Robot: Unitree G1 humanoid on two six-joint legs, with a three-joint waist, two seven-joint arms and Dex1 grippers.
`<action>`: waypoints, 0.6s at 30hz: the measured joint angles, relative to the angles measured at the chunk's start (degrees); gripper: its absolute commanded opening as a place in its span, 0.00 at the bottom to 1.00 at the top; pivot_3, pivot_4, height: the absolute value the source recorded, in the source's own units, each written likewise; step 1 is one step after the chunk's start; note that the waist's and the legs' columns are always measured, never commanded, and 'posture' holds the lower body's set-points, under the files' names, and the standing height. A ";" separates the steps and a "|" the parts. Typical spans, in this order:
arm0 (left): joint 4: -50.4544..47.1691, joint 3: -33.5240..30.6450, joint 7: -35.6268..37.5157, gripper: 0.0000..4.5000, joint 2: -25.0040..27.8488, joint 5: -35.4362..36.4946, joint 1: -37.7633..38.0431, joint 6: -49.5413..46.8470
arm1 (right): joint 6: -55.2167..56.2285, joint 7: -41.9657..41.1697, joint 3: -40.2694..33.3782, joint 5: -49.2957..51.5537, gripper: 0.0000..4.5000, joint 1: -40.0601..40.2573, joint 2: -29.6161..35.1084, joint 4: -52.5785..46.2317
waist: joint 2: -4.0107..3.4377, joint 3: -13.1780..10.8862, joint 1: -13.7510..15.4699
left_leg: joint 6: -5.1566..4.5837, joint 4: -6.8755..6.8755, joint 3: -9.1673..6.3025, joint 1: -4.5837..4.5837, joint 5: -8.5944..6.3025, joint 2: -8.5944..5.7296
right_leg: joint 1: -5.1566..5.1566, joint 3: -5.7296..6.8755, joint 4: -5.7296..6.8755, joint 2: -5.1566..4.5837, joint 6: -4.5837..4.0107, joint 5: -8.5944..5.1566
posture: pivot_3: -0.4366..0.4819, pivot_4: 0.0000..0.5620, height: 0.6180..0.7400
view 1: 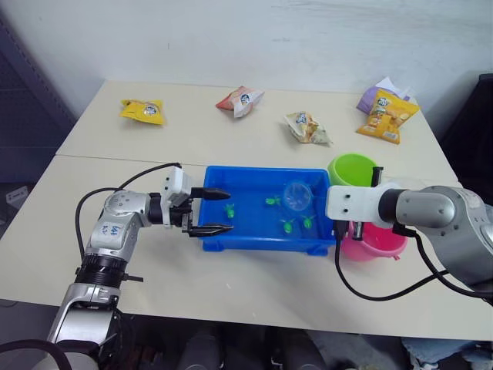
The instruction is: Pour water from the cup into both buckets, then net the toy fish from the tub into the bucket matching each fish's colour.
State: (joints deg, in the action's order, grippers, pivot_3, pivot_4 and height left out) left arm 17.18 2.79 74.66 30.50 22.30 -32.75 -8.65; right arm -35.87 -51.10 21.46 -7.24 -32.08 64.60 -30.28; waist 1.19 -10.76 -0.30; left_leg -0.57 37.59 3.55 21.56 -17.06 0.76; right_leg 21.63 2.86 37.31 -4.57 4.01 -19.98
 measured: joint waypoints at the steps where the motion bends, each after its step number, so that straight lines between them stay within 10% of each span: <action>1: 0.01 0.00 0.01 0.99 -0.11 0.00 -0.01 0.10 | -0.51 -0.77 0.66 -1.02 0.00 -1.13 -0.03 0.63 | 0.00 0.00 -0.01 | 0.00 0.00 0.00 0.00 0.00 0.00 | 0.00 0.00 0.00 0.00 0.00 0.00 | 0.48 0.27 0.98; 18: 9.71 -0.04 2.90 0.99 -1.04 -0.62 -1.46 7.56 | -6.88 -16.58 3.14 -8.58 0.00 -3.24 0.54 -0.26 | 0.00 0.00 0.10 | -0.01 0.01 0.00 0.02 -0.02 0.00 | 0.01 0.03 0.00 -0.01 0.00 0.00 | 0.48 0.27 0.98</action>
State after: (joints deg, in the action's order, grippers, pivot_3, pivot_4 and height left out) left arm 26.88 2.75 77.55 29.46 21.68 -34.20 -1.08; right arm -42.75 -67.68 24.61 -15.81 -35.32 65.13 -30.54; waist 1.18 -10.76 -0.20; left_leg -0.58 37.60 3.55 21.57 -17.09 0.76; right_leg 21.64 2.89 37.30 -4.57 4.01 -19.98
